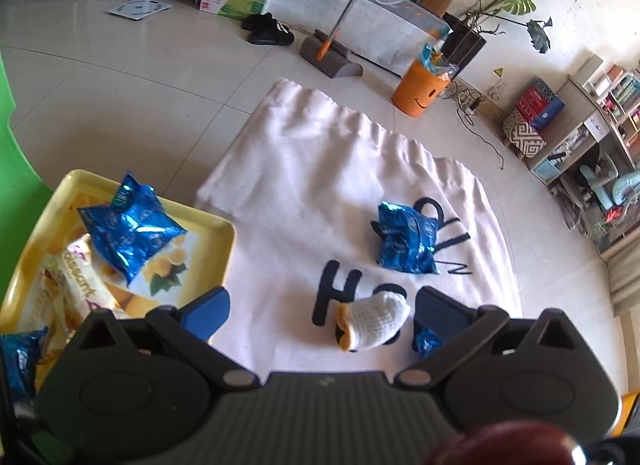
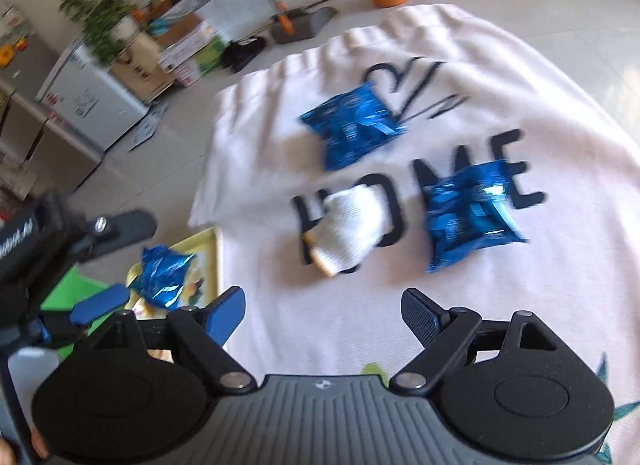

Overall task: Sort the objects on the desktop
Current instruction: 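Move both tools back over the remaining packets and glove on the cloth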

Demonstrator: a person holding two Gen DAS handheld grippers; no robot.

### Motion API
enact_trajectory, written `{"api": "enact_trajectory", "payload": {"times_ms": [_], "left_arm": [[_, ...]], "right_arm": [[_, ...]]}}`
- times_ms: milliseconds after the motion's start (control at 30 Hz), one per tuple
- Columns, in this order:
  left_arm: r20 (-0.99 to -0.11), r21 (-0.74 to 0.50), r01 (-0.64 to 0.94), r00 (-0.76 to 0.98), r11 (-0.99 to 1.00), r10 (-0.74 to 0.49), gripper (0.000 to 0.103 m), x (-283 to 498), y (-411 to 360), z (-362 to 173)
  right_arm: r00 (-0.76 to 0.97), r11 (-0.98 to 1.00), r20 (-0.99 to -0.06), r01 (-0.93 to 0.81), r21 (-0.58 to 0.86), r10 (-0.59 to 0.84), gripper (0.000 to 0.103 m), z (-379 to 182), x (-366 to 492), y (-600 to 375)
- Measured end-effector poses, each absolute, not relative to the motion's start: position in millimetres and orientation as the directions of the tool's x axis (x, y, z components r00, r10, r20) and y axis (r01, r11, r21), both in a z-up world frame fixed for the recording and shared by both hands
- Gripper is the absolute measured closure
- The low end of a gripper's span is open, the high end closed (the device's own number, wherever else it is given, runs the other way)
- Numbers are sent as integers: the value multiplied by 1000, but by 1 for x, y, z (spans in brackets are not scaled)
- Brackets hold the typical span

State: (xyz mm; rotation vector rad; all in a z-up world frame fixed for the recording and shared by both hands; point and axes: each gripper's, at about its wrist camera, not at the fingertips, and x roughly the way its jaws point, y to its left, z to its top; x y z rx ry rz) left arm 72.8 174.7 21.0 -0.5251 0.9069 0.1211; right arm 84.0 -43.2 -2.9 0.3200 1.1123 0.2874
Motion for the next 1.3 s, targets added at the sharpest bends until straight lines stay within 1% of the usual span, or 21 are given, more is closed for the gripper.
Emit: {"api": "enact_trajectory", "payload": {"times_ms": [133, 367, 500, 700, 867, 933, 1067, 1200, 1300], "left_arm": [[-784, -356, -283, 609, 891, -120, 1, 75, 155, 12], [-810, -341, -289, 574, 895, -123, 1, 74, 120, -11], [-814, -337, -326, 573, 883, -100, 1, 68, 95, -19], [-838, -356, -352, 531, 866, -129, 1, 73, 63, -33], [-857, -336, -325, 496, 884, -143, 1, 84, 29, -40], [-859, -333, -313, 489, 889, -150, 1, 88, 15, -43], [-866, -325, -286, 474, 901, -162, 1, 97, -9, -49], [-866, -300, -257, 478, 919, -149, 1, 111, -29, -55], [-866, -285, -259, 483, 923, -132, 1, 123, -39, -60]], "right_arm": [[440, 941, -850, 34, 337, 289, 17, 5, 91, -73], [502, 917, -828, 154, 369, 249, 17, 24, 98, -122], [527, 903, -814, 182, 388, 244, 16, 34, 99, -144], [556, 868, -789, 223, 444, 261, 16, 41, 102, -180], [569, 854, -785, 256, 454, 246, 15, 43, 110, -210], [576, 853, -776, 243, 462, 256, 15, 44, 113, -221], [605, 820, -742, 243, 518, 289, 15, 46, 117, -256], [637, 821, -740, 290, 491, 217, 15, 52, 118, -285], [658, 796, -721, 308, 520, 217, 15, 54, 118, -300]]}}
